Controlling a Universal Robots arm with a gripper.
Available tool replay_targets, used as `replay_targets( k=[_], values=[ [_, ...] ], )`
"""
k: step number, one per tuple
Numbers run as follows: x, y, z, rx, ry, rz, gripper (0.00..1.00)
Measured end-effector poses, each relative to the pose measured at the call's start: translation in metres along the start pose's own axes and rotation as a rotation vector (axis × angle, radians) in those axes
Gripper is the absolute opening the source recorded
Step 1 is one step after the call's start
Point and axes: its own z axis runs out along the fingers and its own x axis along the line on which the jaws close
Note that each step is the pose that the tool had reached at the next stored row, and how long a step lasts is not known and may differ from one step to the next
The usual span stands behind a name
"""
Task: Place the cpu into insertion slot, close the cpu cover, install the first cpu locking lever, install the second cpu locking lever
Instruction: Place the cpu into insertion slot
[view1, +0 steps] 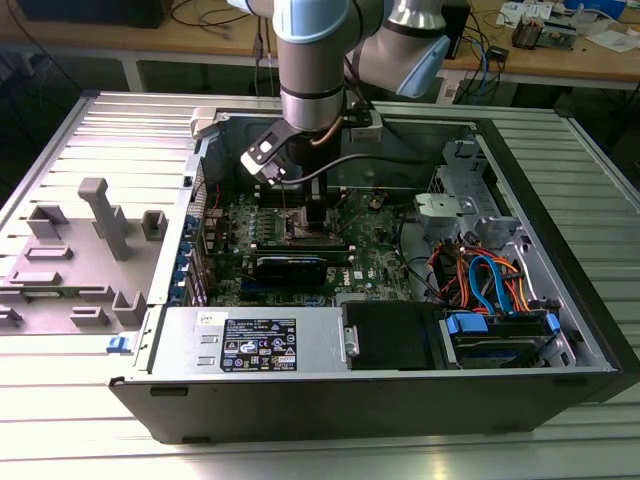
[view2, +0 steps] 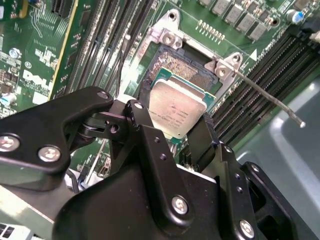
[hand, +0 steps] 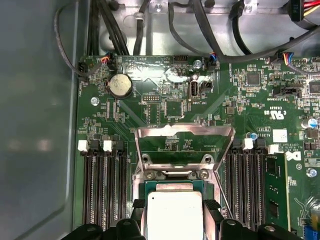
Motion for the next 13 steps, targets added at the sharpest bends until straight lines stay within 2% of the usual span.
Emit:
replay_targets(
  k=[6, 10, 13],
  values=[
    [-0.0011, -0.0028, 0.0060, -0.0042, 0.0000, 0.000, 0.54],
    [-0.0052, -0.0052, 0.0082, -0.0067, 0.0003, 0.000, 0.54],
    [-0.0053, -0.0058, 0.0096, -0.0067, 0.0000, 0.001, 0.54]
  ],
)
